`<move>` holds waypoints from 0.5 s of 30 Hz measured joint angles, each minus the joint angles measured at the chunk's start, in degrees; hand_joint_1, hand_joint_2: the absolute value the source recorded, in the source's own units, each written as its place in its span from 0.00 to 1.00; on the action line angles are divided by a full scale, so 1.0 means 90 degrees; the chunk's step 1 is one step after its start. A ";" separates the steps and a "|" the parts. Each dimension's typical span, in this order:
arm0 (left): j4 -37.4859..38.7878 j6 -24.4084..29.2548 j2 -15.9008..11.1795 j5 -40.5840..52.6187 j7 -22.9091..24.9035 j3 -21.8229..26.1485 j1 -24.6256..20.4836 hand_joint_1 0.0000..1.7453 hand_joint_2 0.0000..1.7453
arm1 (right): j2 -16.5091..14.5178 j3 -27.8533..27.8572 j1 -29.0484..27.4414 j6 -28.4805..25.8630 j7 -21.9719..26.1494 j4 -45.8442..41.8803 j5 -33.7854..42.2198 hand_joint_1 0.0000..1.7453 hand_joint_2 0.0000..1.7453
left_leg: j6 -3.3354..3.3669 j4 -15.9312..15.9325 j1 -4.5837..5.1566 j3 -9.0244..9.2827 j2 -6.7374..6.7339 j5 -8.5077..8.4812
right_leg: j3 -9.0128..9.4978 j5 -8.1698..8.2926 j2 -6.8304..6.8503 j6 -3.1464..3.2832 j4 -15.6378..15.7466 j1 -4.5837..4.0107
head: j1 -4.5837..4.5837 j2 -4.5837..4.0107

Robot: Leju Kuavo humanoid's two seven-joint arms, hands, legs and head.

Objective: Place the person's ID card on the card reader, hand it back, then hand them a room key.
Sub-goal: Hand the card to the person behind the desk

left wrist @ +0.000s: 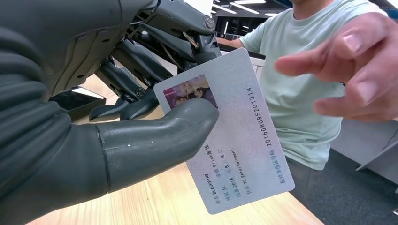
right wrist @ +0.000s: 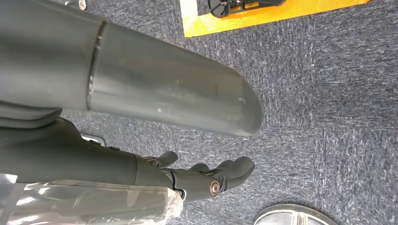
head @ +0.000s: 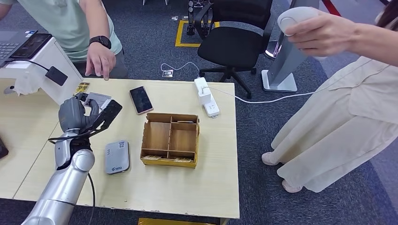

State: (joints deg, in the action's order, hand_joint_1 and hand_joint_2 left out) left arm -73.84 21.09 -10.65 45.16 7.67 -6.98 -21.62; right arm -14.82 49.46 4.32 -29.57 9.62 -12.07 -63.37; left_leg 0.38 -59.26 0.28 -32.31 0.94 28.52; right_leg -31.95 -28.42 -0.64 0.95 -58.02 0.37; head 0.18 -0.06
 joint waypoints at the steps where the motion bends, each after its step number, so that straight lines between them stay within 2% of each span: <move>1: 0.0021 0.0001 0.0008 0.0005 0.0000 0.0001 -0.0014 1.00 1.00 | 0.0000 0.0000 0.0000 0.0000 0.0000 0.0000 0.0000 0.00 0.00 | 0.0000 0.0000 0.0000 0.0000 0.0000 0.0000 | 0.0000 0.0000 0.0000 0.0000 0.0000 0.0000 | 0.0000 0.0000; 8: 0.0317 0.0193 0.0039 0.0254 0.0050 0.0002 -0.0324 1.00 1.00 | 0.0001 0.0000 0.0009 0.0009 -0.0029 0.0000 -0.0017 0.00 0.00 | 0.0000 0.0000 0.0000 -0.0001 0.0001 -0.0001 | -0.0002 0.0001 0.0001 0.0000 0.0000 0.0000 | -0.0001 0.0001; 15: 0.0826 0.0831 0.0039 0.0659 0.0132 0.0056 -0.0935 1.00 1.00 | 0.0001 0.0000 0.0044 0.0022 -0.0137 0.0000 -0.0033 0.00 0.00 | 0.0001 -0.0001 -0.0001 -0.0002 0.0001 -0.0006 | -0.0001 0.0004 0.0001 0.0000 -0.0001 0.0000 | 0.0000 0.0000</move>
State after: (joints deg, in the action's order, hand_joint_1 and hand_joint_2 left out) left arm -66.41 28.57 -10.30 51.09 8.86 -6.48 -30.04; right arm -14.81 49.46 4.72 -29.37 8.38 -12.07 -63.67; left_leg 0.39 -59.26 0.27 -32.33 0.95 28.47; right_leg -31.97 -28.39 -0.63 0.94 -58.03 0.37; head 0.18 -0.06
